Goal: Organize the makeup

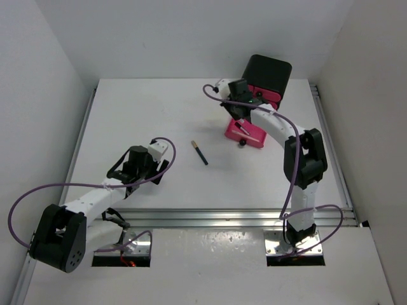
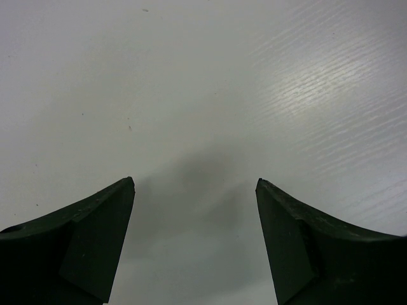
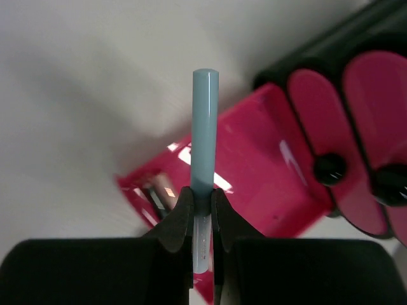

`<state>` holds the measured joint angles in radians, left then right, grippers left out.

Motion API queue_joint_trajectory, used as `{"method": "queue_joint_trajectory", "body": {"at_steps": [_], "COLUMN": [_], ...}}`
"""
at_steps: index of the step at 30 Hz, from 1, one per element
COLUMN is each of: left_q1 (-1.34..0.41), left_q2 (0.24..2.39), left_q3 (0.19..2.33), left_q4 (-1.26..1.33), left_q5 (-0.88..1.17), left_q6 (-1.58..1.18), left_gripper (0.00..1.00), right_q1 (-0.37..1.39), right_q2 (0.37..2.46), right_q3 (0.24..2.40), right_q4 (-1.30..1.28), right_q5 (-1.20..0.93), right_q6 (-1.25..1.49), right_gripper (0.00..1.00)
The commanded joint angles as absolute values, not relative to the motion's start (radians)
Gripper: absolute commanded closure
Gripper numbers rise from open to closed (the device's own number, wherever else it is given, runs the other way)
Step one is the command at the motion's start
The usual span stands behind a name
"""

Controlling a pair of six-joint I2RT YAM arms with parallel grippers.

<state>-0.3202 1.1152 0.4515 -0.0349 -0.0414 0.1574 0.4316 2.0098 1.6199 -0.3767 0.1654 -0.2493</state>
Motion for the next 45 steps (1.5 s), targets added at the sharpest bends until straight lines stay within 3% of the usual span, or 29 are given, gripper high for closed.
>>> {"method": "queue_joint_trajectory", "body": {"at_steps": [1, 3, 6, 8, 9, 12, 18, 22, 26, 31, 38, 41, 42, 44, 45], "left_q1": [-0.328, -0.328, -0.328, -0.328, -0.328, -0.328, -0.328, -0.328, -0.328, -0.328, -0.328, -0.328, -0.328, -0.328, -0.328], "left_q2": [1.104, 1.104, 1.104, 1.104, 1.104, 1.104, 1.114, 1.123, 1.132, 1.123, 1.114, 1.114, 1.114, 1.114, 1.114], "left_q3": [0.442, 0.442, 0.442, 0.442, 0.442, 0.442, 0.442, 0.451, 0.451, 0.451, 0.442, 0.442, 0.442, 0.442, 0.442], "left_q4": [0.0, 0.0, 0.0, 0.0, 0.0, 0.0, 0.0, 0.0, 0.0, 0.0, 0.009, 0.009, 0.009, 0.018, 0.018], "left_q5": [-0.031, -0.031, -0.022, -0.021, -0.021, -0.021, -0.021, -0.021, -0.012, -0.012, -0.021, -0.021, -0.021, -0.021, -0.021], "left_q6": [0.164, 0.164, 0.164, 0.164, 0.164, 0.164, 0.164, 0.164, 0.164, 0.173, 0.173, 0.173, 0.173, 0.173, 0.173], "left_gripper": [0.17, 0.17, 0.17, 0.17, 0.17, 0.17, 0.17, 0.17, 0.17, 0.17, 0.17, 0.17, 0.17, 0.17, 0.17], "right_q1": [0.381, 0.354, 0.345, 0.334, 0.337, 0.339, 0.376, 0.498, 0.629, 0.687, 0.704, 0.703, 0.706, 0.707, 0.706], "right_q2": [2.017, 2.035, 2.066, 2.078, 2.083, 2.08, 2.011, 1.968, 2.015, 2.141, 2.195, 2.214, 2.214, 2.214, 2.209], "right_q3": [1.562, 1.56, 1.6, 1.624, 1.631, 1.649, 1.655, 1.589, 1.58, 1.667, 1.586, 1.575, 1.568, 1.551, 1.546], "right_q4": [-0.373, -0.377, -0.388, -0.402, -0.403, -0.405, -0.451, -0.462, -0.413, -0.434, -0.382, -0.397, -0.4, -0.403, -0.402], "right_q5": [0.239, 0.259, 0.281, 0.278, 0.279, 0.305, 0.256, 0.118, 0.008, -0.002, 0.081, 0.078, 0.071, 0.054, 0.052], "right_q6": [-0.367, -0.397, -0.42, -0.428, -0.437, -0.443, -0.359, -0.184, -0.042, 0.037, 0.043, 0.054, 0.058, 0.055, 0.054], "right_gripper": [1.0, 1.0, 0.88, 0.78, 0.66, 0.48, 0.42, 0.26, 0.21, 0.23, 0.32, 0.44, 0.57, 0.72, 0.87]}}
